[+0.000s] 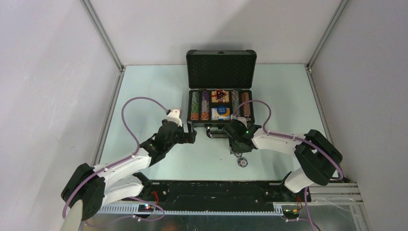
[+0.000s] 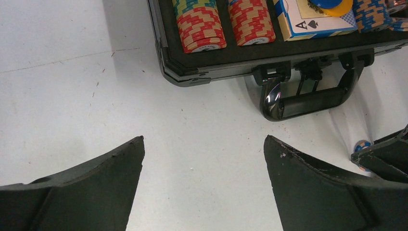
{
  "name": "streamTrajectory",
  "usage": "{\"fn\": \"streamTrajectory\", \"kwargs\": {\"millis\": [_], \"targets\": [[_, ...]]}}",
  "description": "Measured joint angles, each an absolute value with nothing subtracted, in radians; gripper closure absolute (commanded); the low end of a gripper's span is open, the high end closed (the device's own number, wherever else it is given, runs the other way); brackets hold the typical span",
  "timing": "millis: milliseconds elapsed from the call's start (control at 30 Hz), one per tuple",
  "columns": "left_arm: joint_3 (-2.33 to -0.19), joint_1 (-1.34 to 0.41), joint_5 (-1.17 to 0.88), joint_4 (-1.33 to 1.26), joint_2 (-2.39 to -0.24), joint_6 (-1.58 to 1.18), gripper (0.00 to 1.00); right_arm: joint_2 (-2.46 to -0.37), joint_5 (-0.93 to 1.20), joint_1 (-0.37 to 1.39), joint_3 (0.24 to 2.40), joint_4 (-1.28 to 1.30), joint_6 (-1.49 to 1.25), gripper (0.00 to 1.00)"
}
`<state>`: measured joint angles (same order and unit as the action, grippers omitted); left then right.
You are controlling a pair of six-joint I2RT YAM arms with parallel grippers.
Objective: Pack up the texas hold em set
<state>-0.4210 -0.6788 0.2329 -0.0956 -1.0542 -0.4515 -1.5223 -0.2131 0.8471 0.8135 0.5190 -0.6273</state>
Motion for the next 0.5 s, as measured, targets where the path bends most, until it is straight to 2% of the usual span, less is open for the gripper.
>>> {"fn": "streamTrajectory", "kwargs": {"millis": [300,500], "targets": [[-0.421,-0.679,0.233,-0.095,-1.054,-0.451,0.02,-1.522,-0.220,0.854,0.816,0.551,-0.628,0.49],[-0.421,-0.679,0.233,-0.095,-1.054,-0.451,0.02,-1.522,-0.219,0.854,0.816,0.553,-0.628,0.55]]}}
